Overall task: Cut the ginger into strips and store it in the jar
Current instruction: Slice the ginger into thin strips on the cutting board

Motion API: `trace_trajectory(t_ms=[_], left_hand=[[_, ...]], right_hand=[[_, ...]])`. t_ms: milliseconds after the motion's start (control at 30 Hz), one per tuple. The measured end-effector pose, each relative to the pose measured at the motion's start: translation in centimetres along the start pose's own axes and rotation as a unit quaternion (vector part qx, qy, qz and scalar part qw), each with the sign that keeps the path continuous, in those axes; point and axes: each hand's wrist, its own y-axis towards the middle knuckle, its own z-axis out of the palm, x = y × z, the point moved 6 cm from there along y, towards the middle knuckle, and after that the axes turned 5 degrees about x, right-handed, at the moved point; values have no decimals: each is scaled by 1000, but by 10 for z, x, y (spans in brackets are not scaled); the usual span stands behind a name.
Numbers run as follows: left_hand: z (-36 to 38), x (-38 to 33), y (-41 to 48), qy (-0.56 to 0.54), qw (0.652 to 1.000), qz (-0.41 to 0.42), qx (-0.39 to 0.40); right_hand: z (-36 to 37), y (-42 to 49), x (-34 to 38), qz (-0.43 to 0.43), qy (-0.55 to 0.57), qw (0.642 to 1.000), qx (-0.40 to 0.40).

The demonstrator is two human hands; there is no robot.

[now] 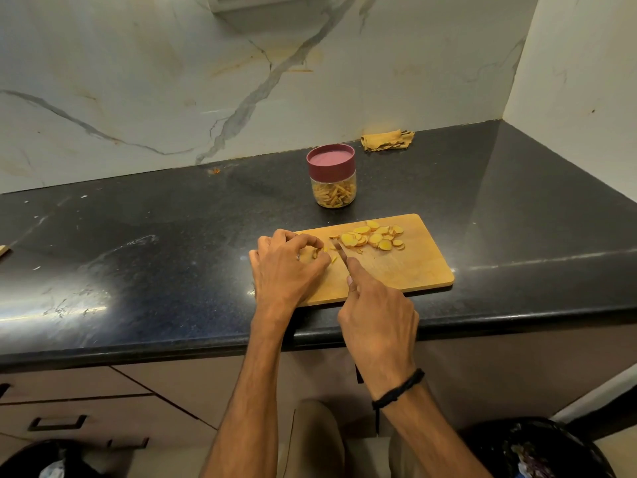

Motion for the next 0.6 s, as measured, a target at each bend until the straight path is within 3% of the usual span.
trace_trajectory(t_ms=[600], left_hand=[[0, 4, 2, -37, 999, -7, -8]], right_hand=[[4, -3, 4, -4, -8, 1000, 12]])
